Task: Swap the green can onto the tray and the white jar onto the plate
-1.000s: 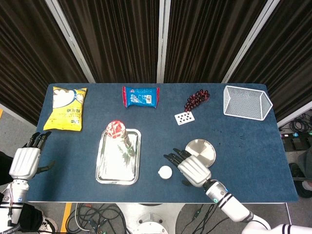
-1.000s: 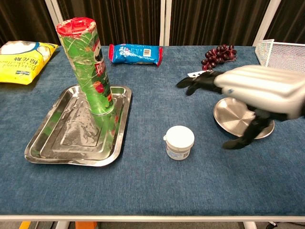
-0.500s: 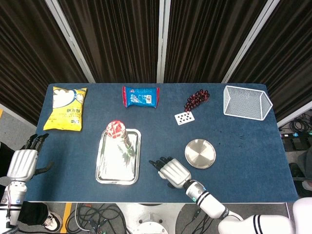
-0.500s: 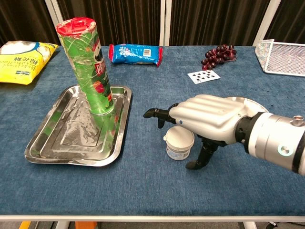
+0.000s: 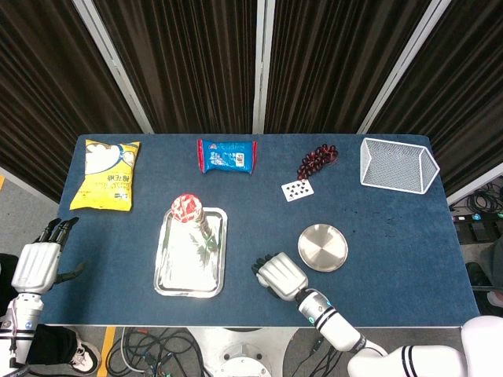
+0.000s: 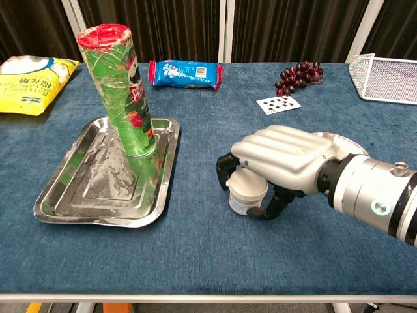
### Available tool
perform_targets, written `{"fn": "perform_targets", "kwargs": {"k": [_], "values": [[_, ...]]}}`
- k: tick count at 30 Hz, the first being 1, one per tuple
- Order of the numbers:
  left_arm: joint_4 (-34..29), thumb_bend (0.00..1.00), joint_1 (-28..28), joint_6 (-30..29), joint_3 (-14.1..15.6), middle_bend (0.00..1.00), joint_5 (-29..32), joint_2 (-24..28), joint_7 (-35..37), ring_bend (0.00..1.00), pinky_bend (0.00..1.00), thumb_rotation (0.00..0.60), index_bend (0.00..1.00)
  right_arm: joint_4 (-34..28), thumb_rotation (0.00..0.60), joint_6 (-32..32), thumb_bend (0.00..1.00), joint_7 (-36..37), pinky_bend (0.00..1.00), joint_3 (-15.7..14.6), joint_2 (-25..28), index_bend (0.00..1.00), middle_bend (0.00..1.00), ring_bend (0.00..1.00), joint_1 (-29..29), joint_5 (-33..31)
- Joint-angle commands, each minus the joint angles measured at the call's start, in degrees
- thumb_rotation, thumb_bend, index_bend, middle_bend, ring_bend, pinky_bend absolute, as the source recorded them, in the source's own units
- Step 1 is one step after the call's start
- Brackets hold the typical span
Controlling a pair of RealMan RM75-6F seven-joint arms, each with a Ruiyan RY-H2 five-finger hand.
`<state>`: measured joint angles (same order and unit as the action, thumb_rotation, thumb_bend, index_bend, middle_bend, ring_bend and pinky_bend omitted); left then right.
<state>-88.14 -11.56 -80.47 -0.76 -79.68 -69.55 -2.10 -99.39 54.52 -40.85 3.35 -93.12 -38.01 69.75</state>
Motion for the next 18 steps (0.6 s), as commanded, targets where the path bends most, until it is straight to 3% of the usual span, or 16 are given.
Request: {"fn": "perform_targets", "kwargs": {"k": [1, 9, 18], "values": [[0.1, 0.17, 0.2, 0.1, -0.1, 0.15, 0.0, -0.1, 0.2, 0.08, 0.38, 0.600, 0.10, -0.8, 0.600, 1.1, 0.27, 0.7, 0.60, 0.0, 1.3, 0.44, 0.47, 0.43, 0.3, 0.6], [0.2, 0.17, 0.8, 0.3, -0.3, 0.15, -0.3, -0.1, 1.0, 0.08, 0.38, 0.600, 0.10, -2.7, 0.600, 6.4, 0.28, 4.4, 0.60, 1.8, 8.2, 0.45, 0.47, 0.44, 2.5, 1.3], [0.3, 0.17, 1.0, 0.9, -0.5, 0.15, -1.0, -0.3, 1.0, 0.08, 0.38, 0.600, 0.10, 0.8, 0.600, 7.9, 0.28, 8.8, 0.60, 1.8, 13.0, 0.46, 0.47, 0.44, 5.4, -3.0]]}}
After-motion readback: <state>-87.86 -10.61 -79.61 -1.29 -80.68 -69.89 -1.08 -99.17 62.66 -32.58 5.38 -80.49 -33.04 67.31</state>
